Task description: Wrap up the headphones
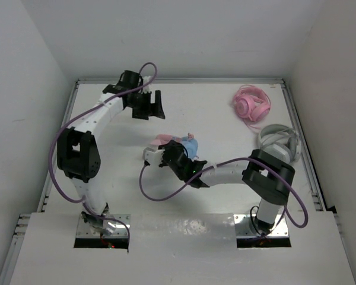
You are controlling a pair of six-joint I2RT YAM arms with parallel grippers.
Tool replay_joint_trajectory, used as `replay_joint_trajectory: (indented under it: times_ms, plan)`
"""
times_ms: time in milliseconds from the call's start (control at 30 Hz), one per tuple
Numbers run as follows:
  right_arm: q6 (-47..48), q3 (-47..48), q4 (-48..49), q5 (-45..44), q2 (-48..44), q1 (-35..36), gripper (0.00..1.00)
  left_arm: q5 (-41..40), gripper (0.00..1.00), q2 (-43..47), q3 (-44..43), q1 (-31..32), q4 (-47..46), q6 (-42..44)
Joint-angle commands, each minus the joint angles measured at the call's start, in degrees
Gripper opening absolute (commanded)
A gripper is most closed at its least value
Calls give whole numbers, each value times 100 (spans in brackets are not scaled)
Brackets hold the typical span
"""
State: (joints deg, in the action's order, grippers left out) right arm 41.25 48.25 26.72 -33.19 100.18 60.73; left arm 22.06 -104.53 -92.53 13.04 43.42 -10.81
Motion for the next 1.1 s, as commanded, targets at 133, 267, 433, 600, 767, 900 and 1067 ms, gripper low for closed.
replay_joint_trajectory:
  times_ms: [133, 267, 433, 600, 767, 900, 1067]
  plan:
    - [-847, -140, -800, 515, 625, 123, 0, -430, 81, -190, 130, 401, 280, 509]
    - [-926, -219, -642, 419, 766, 176, 0, -431, 81, 20, 297, 445, 843, 1027]
    - [-1032, -97, -686, 419, 1047, 255, 0, -826, 81, 135, 1278, 551, 476, 1037]
    - [-1146, -88, -808, 559, 1100, 352, 0, -853, 81, -111, 1475, 989, -377, 844]
    - [-1225, -114, -923, 735, 1047, 369, 0, -1345, 76, -356, 1650, 1113, -800, 773]
    - [-1251, -44, -967, 805, 1082, 378, 0, -1257, 62, -515, 1703, 1122, -1159, 651]
    - [-1304, -9, -1037, 902, 1056, 378, 0, -1346, 29, -980, 1528, 1122, -1213, 747]
